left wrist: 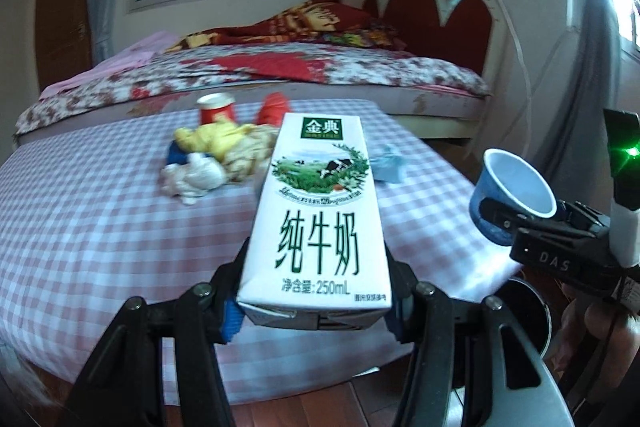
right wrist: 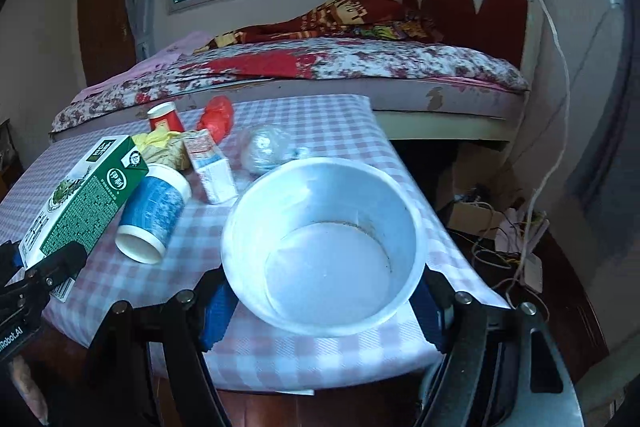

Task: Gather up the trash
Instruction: 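Carry the milk carton and bowl over the black bin with both grippers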

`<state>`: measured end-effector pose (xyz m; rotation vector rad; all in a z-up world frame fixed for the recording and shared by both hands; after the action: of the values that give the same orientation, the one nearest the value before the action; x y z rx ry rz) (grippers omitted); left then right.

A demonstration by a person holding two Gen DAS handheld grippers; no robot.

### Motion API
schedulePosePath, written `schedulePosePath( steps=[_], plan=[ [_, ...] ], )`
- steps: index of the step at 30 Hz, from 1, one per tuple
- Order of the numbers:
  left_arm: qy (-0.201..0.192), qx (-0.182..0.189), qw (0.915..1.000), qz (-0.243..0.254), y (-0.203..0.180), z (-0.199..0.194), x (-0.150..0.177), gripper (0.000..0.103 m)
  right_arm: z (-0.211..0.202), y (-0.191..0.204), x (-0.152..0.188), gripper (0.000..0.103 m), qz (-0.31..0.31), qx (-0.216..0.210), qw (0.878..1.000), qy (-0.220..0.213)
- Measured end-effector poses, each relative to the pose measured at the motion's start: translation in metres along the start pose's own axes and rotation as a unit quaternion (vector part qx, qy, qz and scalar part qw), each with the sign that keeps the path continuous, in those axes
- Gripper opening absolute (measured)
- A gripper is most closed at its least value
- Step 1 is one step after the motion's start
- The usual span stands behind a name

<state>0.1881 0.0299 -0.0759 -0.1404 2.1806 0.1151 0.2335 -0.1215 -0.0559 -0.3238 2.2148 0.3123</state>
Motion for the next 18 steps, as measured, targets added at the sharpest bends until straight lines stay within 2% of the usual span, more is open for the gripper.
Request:
schedulePosePath(
  steps=[9, 18],
  plan=[
    [-0.003, 0.065, 0.9971, 0.040, -0.072, -0.014, 0.007, 0.055, -0.044, -0.050, 0.020, 0.076, 0.026, 0.046, 0.999, -0.008],
    [0.008, 0.133, 0.9873, 0.086, -0.149, -0.032, 0.030, 0.055, -0.094, -0.109, 0.055, 0.076, 0.044, 0.096, 0.994, -0.002]
  ],
)
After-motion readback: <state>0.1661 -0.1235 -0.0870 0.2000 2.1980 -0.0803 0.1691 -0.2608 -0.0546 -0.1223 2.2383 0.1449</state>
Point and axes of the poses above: each gripper's, at about its wrist camera, not at the fingertips, and z roughly the way its jaws point, y to its left, x to its underside, the point moved 6 cm from there along z, roughly the way its jaws point, and after that the axes turned 13 degrees about -x, right-handed, at the moved point
